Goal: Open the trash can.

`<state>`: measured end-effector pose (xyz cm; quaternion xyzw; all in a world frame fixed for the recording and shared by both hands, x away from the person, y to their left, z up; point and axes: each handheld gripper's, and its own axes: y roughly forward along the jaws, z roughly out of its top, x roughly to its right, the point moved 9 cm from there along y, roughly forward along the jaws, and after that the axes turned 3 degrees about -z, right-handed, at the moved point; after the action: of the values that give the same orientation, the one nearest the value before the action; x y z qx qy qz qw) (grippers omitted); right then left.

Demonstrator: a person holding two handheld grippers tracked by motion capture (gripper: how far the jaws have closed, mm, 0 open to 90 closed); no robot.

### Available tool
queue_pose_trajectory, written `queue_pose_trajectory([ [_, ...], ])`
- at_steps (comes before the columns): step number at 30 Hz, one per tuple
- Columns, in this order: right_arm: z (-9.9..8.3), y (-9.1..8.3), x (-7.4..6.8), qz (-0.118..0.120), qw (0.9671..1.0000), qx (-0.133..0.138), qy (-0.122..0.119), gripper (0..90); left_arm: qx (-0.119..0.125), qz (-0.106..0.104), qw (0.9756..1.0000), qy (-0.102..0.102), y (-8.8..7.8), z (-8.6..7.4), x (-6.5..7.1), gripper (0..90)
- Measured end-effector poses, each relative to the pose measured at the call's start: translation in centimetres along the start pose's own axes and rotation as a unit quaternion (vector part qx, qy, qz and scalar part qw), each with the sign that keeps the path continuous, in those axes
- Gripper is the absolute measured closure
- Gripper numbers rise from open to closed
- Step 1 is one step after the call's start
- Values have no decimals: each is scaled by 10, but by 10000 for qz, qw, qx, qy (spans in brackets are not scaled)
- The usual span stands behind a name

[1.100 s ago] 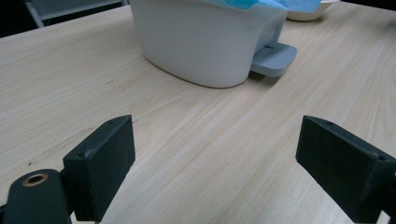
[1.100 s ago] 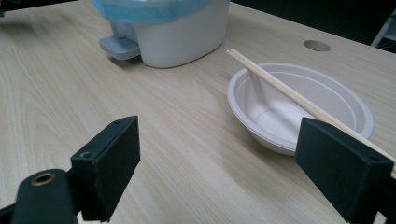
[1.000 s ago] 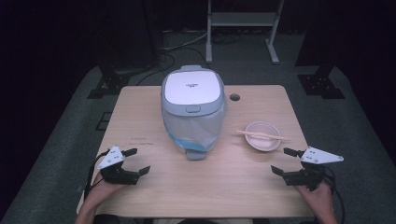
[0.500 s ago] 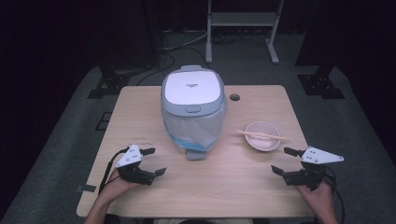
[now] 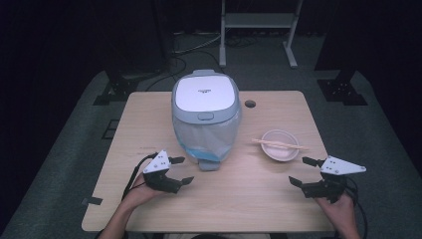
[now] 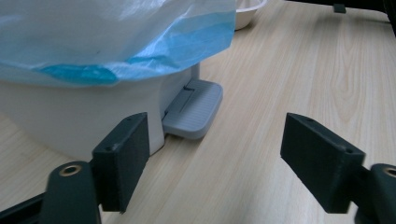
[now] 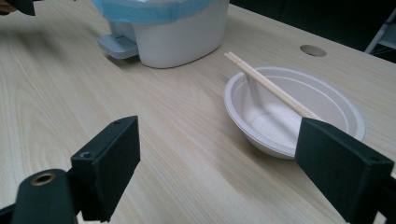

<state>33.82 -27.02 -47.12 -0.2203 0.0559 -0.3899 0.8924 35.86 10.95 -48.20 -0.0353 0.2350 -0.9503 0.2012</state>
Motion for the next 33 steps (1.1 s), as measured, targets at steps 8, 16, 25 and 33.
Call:
queue_pose_trajectory([
  [8, 0, 0, 0, 3, 10000, 1, -5, 129, -50, -100, 9999, 12, 16, 6, 0, 306],
  [16, 0, -1, -1, 3, 10000, 1, -17, 129, -116, -225, 9997, 69, 30, 10, 0, 469],
  [25, 0, -1, -1, 15, 10000, 6, -28, 129, -280, -230, 9992, 196, 49, 12, 1, 673],
  [33, 0, -1, -2, 38, 10000, 1, -42, 129, -283, -3, 9996, 70, 64, 13, -8, 804],
])
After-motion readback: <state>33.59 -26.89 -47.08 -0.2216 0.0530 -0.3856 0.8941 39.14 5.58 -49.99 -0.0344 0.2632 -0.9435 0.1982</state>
